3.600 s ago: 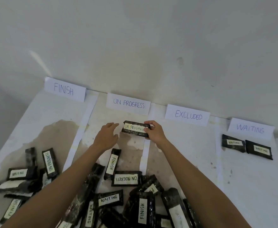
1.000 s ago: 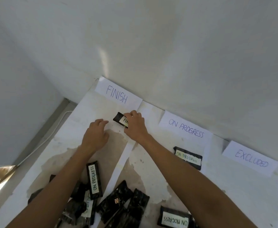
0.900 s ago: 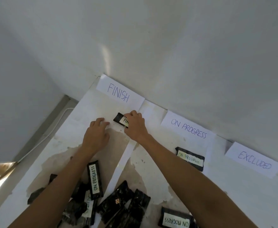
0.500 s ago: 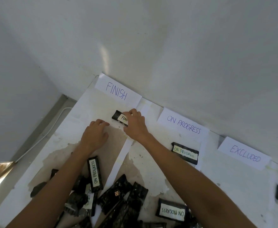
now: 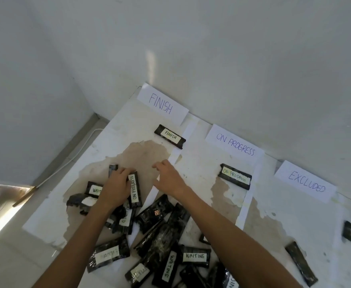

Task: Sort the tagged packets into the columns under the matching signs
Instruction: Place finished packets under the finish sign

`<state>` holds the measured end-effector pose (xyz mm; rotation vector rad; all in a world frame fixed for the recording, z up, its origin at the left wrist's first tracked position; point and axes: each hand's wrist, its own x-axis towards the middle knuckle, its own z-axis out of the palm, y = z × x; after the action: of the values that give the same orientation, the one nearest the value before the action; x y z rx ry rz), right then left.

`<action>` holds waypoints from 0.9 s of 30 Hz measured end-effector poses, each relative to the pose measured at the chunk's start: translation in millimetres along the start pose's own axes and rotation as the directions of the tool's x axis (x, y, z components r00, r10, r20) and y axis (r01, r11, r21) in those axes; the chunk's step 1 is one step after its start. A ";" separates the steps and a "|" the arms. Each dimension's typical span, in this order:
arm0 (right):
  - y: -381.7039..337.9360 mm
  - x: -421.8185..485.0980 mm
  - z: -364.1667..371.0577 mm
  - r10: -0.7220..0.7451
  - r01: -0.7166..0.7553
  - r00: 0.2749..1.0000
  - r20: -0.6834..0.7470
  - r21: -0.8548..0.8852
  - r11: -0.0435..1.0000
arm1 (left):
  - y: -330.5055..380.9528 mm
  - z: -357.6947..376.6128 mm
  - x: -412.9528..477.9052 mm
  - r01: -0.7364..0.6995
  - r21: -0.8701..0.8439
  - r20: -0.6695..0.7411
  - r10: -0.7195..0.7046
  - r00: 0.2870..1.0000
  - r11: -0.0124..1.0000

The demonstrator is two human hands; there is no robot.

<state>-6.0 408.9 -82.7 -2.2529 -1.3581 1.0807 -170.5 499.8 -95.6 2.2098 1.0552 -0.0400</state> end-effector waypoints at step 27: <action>-15.4 25.3 11.0 -0.476 0.621 0.759 0.445 -0.714 0.324 | -8.3 -9.5 -35.4 0.078 -0.103 -0.141 -0.092 0.986 0.992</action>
<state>-16.8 437.0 -92.4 -1.8086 -2.9345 0.3199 -202.5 485.0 -82.3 2.1043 1.2054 0.1345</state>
